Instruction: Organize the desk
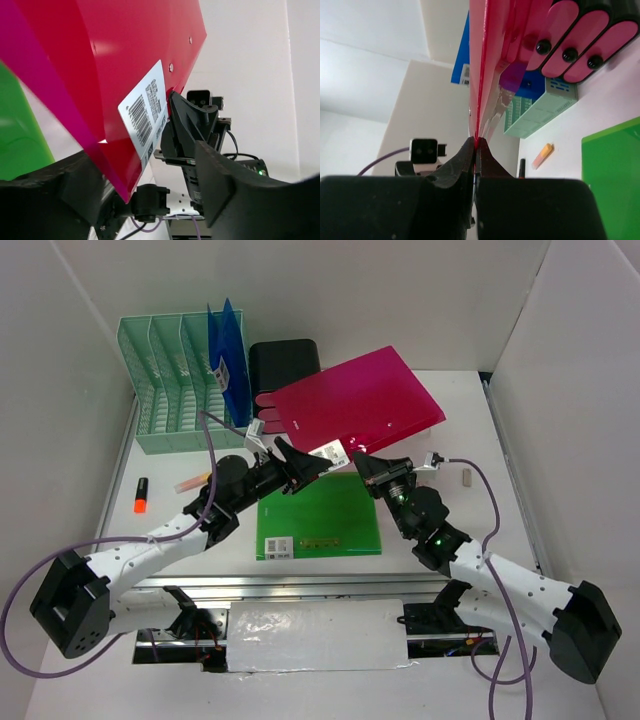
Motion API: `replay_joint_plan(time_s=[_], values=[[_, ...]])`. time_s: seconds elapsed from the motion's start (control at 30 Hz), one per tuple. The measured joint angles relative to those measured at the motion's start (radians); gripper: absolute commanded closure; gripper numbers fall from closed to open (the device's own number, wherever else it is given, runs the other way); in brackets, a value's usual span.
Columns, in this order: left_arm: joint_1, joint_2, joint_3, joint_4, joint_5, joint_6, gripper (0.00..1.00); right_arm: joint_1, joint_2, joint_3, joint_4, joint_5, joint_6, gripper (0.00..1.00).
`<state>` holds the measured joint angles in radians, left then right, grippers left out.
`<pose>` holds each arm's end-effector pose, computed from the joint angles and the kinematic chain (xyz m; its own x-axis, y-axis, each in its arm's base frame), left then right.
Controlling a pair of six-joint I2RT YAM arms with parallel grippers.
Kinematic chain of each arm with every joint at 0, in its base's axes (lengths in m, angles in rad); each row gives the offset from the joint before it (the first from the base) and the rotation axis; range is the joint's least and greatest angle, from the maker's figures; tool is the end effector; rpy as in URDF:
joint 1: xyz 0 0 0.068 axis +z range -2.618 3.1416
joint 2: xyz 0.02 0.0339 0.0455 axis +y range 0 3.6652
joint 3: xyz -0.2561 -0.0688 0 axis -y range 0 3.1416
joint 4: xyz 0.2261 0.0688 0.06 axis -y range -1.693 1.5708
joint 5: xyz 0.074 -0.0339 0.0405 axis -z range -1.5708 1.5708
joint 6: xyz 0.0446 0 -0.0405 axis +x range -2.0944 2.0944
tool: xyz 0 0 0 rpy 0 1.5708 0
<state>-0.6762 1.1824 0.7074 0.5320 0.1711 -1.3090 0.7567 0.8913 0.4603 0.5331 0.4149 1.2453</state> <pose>0.2053 -0.1744 0.3072 -0.7123 -0.6488 -0.2678 0.2368 0.1369 -0.9618 0.1605 0.1268 0.2845 -0.2953 0.9137 -0.2792 -0.1779 0.2345 0.9557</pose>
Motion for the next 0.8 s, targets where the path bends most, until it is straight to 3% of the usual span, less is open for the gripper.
replay_joint_plan(time_s=[0.07,0.13,0.2,0.43,0.53,0.7,0.8], values=[[-0.006,0.0,0.002,-0.002,-0.016,0.009,0.28,0.016,0.002,0.001,-0.002,0.045,0.009,1.0],[-0.01,-0.004,0.002,-0.01,-0.031,0.024,0.43,0.04,0.002,0.005,-0.002,0.093,0.015,1.0],[-0.012,-0.015,0.002,-0.021,-0.05,0.036,0.51,0.051,0.003,0.01,0.001,0.117,0.025,1.0],[-0.014,-0.029,0.002,-0.014,-0.089,0.062,0.58,0.054,0.022,0.026,0.036,0.127,0.04,1.0],[-0.015,-0.046,0.002,-0.007,-0.101,0.082,0.67,0.054,0.023,0.026,0.05,0.117,0.04,1.0],[-0.02,-0.077,0.065,-0.055,-0.111,0.117,0.97,0.051,0.041,0.018,0.143,0.092,0.049,1.0],[-0.023,-0.082,0.116,-0.093,-0.105,0.154,1.0,0.05,0.044,0.014,0.215,0.084,0.056,1.0]])
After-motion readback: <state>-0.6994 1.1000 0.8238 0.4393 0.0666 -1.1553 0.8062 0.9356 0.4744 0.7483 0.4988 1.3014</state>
